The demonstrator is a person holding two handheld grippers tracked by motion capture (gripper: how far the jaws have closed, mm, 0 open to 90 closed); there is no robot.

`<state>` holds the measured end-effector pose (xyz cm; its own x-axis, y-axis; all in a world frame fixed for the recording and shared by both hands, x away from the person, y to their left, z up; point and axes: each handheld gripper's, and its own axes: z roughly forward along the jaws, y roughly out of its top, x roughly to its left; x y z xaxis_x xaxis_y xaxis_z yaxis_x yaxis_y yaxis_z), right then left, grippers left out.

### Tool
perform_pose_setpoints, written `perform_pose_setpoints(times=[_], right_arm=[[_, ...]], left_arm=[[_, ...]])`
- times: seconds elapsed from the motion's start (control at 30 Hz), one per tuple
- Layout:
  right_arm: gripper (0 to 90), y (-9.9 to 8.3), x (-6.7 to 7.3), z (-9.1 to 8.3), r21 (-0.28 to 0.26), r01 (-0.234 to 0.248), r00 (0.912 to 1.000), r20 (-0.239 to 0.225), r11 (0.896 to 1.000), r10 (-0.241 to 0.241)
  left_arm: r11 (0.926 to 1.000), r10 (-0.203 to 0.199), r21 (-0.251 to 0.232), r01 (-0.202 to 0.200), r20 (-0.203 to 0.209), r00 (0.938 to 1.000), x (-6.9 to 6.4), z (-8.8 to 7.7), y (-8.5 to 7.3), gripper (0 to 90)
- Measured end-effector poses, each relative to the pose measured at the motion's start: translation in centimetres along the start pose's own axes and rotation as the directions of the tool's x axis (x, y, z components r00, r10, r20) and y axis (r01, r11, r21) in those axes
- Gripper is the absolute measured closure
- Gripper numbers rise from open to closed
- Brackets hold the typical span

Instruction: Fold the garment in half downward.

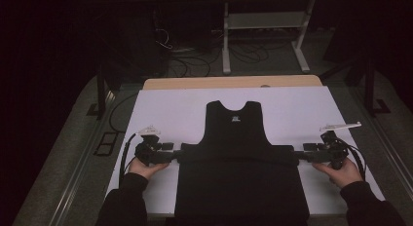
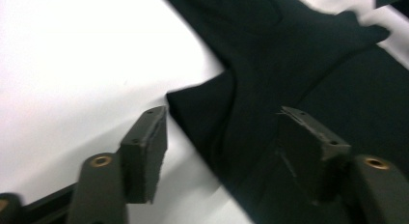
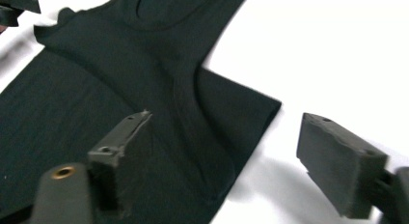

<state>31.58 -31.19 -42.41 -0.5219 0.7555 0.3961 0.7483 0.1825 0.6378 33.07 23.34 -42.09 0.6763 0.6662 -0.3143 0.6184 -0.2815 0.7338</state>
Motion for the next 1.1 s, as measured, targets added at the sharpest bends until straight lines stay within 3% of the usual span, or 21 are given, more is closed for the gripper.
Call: perform_pose_setpoints(times=[0.13, 0.23, 0.3, 0.43, 0.53, 0.67, 0.83, 1.1], right_arm=[[12.1, 0.6, -0.1, -0.1, -0.02, -0.016, 0.9999, 0.0, 1.0, 0.016], [4.9, 1.0, -0.1, -0.1, -0.022, -0.012, 0.9999, 0.001, 1.0, 0.012], [0.4, 1.3, 0.0, -0.1, -0.024, -0.008, 1.0, 0.004, 1.0, 0.008], [0.0, 1.9, 0.1, -0.1, -0.036, -0.006, 1.0, 0.006, 0.999, 0.006], [0.0, 2.4, 0.1, 0.0, -0.031, -0.003, 0.9999, 0.013, 1.0, 0.003], [0.0, 3.2, 0.1, 0.2, -0.024, 0.005, 1.0, 0.006, 1.0, -0.005], [0.0, 4.0, 0.3, 0.4, -0.016, 0.018, 0.9998, 0.003, 1.0, -0.018], [0.0, 5.3, 0.5, 0.6, -0.02, 0.036, 0.9993, 0.0, 0.999, -0.036]], left_arm=[[0.9997, 0.003, -0.023, -0.003, 0.0, 1.0, -0.2, -0.2, 0.9, 25.0], [0.9991, -0.002, -0.042, 0.003, 0.018, 0.9998, -0.2, -0.4, 1.5, 20.8], [0.9996, 0.0, -0.029, 0.001, 0.023, 0.9997, -0.1, -0.3, 1.8, 18.6], [1.0, 0.001, -0.007, -0.001, 0.025, 0.9997, 0.1, -0.1, 2.2, 12.4], [0.9996, -0.026, -0.009, 0.027, 0.04, 0.9989, 0.3, -0.1, 2.6, 7.3], [0.9993, -0.034, 0.014, 0.034, 0.017, 0.9993, 0.8, -0.1, 3.3, 0.0], [0.999, -0.043, -0.007, 0.044, 0.011, 0.999, 1.1, -0.2, 4.2, 0.0], [0.9999, -0.014, -0.006, 0.014, 0.021, 0.9997, 1.1, -0.2, 5.6, 0.0]])
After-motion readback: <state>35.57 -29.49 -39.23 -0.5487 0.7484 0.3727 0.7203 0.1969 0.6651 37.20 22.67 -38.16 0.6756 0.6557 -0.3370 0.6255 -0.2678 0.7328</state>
